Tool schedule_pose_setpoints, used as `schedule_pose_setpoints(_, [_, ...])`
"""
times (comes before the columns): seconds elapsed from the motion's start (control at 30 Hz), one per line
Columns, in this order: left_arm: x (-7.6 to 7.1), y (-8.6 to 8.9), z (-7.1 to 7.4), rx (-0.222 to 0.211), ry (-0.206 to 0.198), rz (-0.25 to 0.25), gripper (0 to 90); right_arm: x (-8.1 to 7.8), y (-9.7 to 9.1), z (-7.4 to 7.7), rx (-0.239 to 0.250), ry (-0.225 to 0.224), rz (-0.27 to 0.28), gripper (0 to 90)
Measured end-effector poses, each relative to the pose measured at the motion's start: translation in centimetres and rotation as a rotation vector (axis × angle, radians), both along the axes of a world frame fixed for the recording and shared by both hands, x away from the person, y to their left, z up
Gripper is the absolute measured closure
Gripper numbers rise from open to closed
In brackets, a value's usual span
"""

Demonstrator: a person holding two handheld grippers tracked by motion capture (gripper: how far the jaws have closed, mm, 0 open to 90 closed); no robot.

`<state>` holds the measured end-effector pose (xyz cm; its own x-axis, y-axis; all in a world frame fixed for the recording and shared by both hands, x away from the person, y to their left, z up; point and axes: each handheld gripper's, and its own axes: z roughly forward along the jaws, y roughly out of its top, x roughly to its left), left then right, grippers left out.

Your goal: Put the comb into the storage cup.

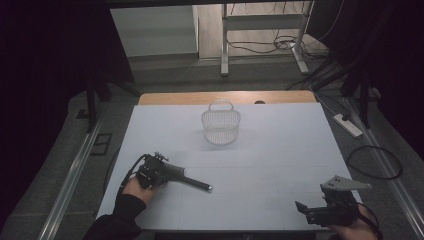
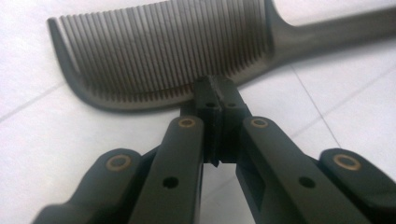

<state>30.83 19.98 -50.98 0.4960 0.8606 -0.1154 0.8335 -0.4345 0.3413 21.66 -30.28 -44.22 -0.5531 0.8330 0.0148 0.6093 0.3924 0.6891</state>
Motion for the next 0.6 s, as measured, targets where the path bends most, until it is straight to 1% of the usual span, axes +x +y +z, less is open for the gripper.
schedule_pose_setpoints(0.1, [0.5, 0.4, 0.0, -0.002, -0.017, 0.016, 89.0, 0.0, 0.0, 0.0, -0.002, 0.003, -0.001, 1.5])
schedule_pose_setpoints(0.13, [0.5, 0.4, 0.0, -0.002, -0.017, 0.016, 89.0, 0.0, 0.0, 0.0, -0.002, 0.003, -0.001, 1.5])
schedule_pose_setpoints(0.17, [1.0, 0.6, 0.0, -0.001, -0.027, 0.027, 89.0, 0.1, 0.0, 0.0, -0.002, 0.004, 0.000, 1.5])
schedule_pose_setpoints(0.33, [1.3, 0.5, 0.0, 0.009, -0.028, 0.027, 89.0, 0.1, 0.0, 0.0, -0.002, 0.007, -0.001, 1.5])
schedule_pose_setpoints(0.5, [1.7, 0.8, -0.1, 0.008, -0.046, 0.051, 88.9, 0.1, 0.0, 0.0, -0.001, 0.010, 0.000, 1.5])
schedule_pose_setpoints(0.6, [2.0, 0.8, -0.1, 0.005, -0.053, 0.054, 88.9, 0.1, 0.0, 0.0, -0.002, 0.010, 0.001, 1.6])
